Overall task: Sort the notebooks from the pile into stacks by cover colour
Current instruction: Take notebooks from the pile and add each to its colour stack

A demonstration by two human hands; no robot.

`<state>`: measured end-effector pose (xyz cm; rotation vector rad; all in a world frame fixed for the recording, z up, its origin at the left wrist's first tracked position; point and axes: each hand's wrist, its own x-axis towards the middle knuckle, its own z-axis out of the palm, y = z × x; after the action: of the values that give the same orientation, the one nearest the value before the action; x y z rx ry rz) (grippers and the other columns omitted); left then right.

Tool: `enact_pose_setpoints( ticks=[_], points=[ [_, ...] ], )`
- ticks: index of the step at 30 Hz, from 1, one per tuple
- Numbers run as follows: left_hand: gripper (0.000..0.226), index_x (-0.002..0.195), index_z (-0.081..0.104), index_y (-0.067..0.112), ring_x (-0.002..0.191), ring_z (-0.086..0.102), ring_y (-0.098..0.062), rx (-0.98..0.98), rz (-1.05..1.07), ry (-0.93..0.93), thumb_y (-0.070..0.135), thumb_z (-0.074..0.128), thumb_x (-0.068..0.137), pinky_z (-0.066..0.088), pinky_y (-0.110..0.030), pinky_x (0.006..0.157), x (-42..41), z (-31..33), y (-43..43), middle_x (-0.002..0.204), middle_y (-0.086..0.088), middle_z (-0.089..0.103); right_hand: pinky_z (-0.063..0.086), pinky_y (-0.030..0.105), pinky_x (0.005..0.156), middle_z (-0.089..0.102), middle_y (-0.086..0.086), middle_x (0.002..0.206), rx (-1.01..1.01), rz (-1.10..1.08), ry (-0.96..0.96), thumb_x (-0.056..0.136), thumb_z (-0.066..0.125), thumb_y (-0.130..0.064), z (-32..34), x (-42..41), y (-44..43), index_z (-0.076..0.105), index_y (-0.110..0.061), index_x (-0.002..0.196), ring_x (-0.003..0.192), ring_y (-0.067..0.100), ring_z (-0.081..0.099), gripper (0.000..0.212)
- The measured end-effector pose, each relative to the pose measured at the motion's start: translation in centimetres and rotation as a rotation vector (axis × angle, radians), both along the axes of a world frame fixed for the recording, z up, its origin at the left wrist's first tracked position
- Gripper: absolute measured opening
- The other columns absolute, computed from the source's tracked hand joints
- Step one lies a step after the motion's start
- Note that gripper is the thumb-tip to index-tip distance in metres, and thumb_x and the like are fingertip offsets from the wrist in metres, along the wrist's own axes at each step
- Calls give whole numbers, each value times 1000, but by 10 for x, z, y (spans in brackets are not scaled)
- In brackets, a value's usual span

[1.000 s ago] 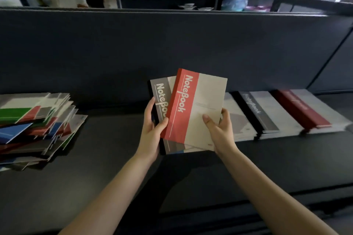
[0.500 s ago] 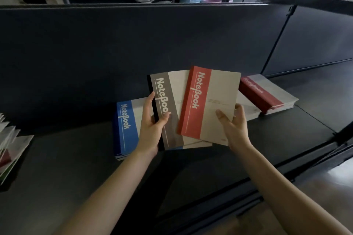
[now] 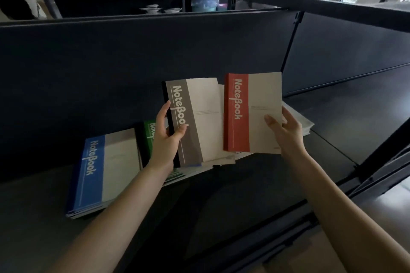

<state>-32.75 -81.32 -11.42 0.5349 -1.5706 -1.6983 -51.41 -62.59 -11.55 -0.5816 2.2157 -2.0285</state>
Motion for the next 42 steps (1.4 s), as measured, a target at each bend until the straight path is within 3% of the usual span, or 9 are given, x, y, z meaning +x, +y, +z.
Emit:
enact_pose_setpoints(
  ticks=[5,12,16,19,22,26,28,34,42],
  points=[
    [63,141,36,36,111,56,-7,39,-3,-54,1,55,93,47,-18,81,-47,-3,19,124,17,52,54,30,72,68,-12,100,99,-12,74,91,61,-21,6,-63,30,60,-31,122,86,8,64,32],
    [59,139,38,39,101,52,2,83,102,-183,6,56,94,45,-18,74,-72,-26,26,132,11,47,52,36,77,67,-8,103,339,24,98,89,62,-25,2,-144,50,58,-39,124,94,20,63,38],
    [59,140,34,38,92,48,11,42,131,-255,7,55,95,42,-8,64,-76,-27,28,119,21,45,51,35,79,67,-6,104,450,54,100,87,65,-27,-3,-164,47,56,-38,129,93,20,63,45],
    [59,140,33,40,102,49,1,3,127,-303,9,55,95,40,-15,71,-77,-27,29,130,14,43,46,30,75,66,-4,100,580,61,204,87,64,-25,-6,-168,37,55,-34,131,92,21,60,46],
    [59,142,31,39,115,44,-5,-50,143,-345,10,55,95,38,-18,81,-77,-27,30,133,16,39,49,37,77,67,8,111,762,12,296,89,64,-28,-15,-169,26,50,-29,136,104,31,57,49],
    [59,143,31,37,115,38,-2,-74,169,-382,11,55,96,35,-15,82,-79,-27,33,130,19,37,39,44,93,52,12,133,1004,28,375,96,52,-31,-27,-169,17,35,-26,146,122,34,42,53],
    [59,143,31,37,116,37,-2,-81,171,-395,12,55,96,34,-19,88,-79,-27,32,130,20,37,37,45,95,48,11,137,1049,64,397,100,42,-29,-32,-168,14,42,-24,141,120,36,44,42],
    [58,144,31,34,118,29,1,-101,170,-402,12,55,96,30,-17,93,-81,-25,32,130,22,32,41,35,68,51,8,127,1056,38,437,101,34,-29,-37,-168,10,55,-19,128,98,37,57,36],
    [58,144,31,34,113,31,2,-100,166,-403,13,55,96,29,-20,92,-80,-22,34,128,22,32,38,35,72,49,5,131,1246,27,436,97,32,-9,-36,-164,-12,50,-15,131,107,37,57,39]
  ],
)
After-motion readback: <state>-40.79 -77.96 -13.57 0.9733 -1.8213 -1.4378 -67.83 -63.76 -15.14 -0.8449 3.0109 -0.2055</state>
